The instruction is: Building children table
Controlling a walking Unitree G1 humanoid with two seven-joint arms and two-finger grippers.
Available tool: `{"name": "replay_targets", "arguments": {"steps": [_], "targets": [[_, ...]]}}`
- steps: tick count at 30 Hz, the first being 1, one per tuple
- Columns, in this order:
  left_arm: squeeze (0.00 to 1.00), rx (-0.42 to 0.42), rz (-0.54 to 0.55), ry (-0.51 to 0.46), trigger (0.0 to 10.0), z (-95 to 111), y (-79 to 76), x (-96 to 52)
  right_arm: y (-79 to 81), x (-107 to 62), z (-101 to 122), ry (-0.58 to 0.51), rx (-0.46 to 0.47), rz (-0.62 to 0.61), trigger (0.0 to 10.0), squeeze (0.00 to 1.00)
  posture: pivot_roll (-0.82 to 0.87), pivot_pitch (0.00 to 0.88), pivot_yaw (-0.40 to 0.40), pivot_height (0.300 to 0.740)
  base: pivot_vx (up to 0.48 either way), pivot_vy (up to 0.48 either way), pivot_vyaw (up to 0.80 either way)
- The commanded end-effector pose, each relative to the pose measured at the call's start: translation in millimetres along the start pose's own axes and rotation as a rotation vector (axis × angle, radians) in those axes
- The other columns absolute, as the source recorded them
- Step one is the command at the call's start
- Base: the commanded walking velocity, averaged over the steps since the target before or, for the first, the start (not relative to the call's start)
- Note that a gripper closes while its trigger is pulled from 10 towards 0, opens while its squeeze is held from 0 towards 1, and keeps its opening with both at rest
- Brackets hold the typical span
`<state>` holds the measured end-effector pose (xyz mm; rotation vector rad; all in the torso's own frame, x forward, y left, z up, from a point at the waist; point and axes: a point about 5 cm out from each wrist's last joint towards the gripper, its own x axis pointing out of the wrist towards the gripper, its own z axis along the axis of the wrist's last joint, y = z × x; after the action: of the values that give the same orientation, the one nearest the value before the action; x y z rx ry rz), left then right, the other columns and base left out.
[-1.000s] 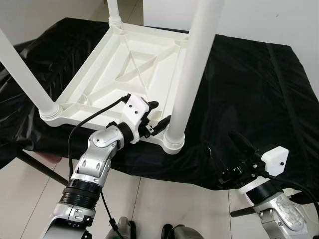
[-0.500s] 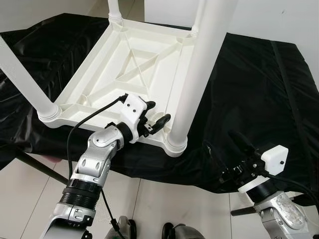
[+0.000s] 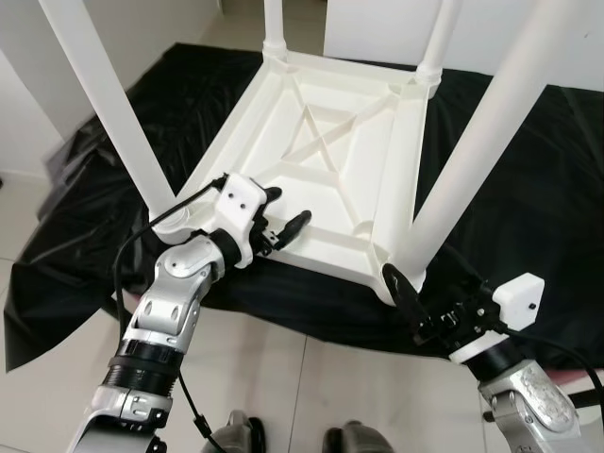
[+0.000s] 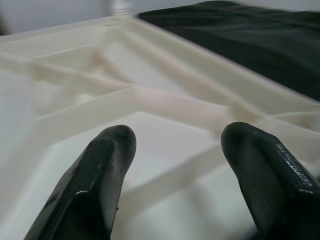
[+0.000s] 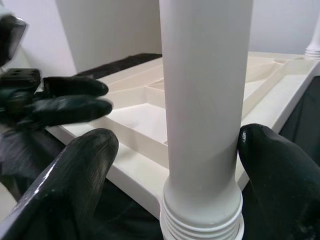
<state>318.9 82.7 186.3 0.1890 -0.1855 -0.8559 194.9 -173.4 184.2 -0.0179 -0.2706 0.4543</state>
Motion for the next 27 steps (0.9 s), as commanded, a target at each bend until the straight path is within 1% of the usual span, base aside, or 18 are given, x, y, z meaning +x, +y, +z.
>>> {"name": "replay_targets", "arguments": {"steps": [1, 4, 6, 8, 17, 23, 27], "targets": [[0.00, 0.028, 0.005, 0.000, 10.0, 1, 1.7, -3.0, 5.0, -0.1, -2, 0.006, 0.014, 0.027, 10.0, 0.00, 0.00, 0.163, -0.002, 0.740, 0.000, 0.000, 0.00], [0.00, 0.028, 0.003, -0.005, 10.0, 1, 1.4, -3.0, 4.8, 0.3, -2, 0.005, 0.014, 0.026, 10.0, 0.00, 0.00, 0.164, -0.002, 0.740, 0.000, 0.000, 0.00], [0.00, 0.050, -0.008, -0.003, 10.0, 2, 0.4, -4.4, 4.5, 1.2, -2, 0.004, 0.012, 0.027, 10.0, 0.00, 0.00, 0.165, -0.002, 0.740, 0.000, 0.000, 0.00], [0.00, 0.053, -0.008, -0.002, 10.0, 2, 0.5, -4.6, 4.4, 1.4, -2, 0.003, 0.011, 0.028, 10.0, 0.00, 0.00, 0.165, -0.002, 0.740, 0.000, 0.000, 0.00], [0.00, 0.043, -0.009, -0.002, 10.0, 0, -1.9, -5.9, 4.9, 2.2, -2, 0.000, 0.015, 0.029, 10.0, 0.00, 0.00, 0.168, -0.001, 0.740, 0.000, 0.000, 0.00], [0.00, 0.028, -0.050, -0.017, 10.0, 1, -7.5, -6.9, 3.1, 3.4, -3, 0.002, 0.012, 0.027, 10.0, 0.00, 0.00, 0.170, -0.006, 0.740, 0.000, 0.000, 0.00], [0.00, 0.031, -0.072, -0.017, 10.0, 1, -9.9, -6.9, -1.4, 5.1, -4, 0.010, 0.002, 0.015, 10.0, 0.00, 0.01, 0.168, -0.008, 0.740, 0.000, 0.000, 0.00]]}}
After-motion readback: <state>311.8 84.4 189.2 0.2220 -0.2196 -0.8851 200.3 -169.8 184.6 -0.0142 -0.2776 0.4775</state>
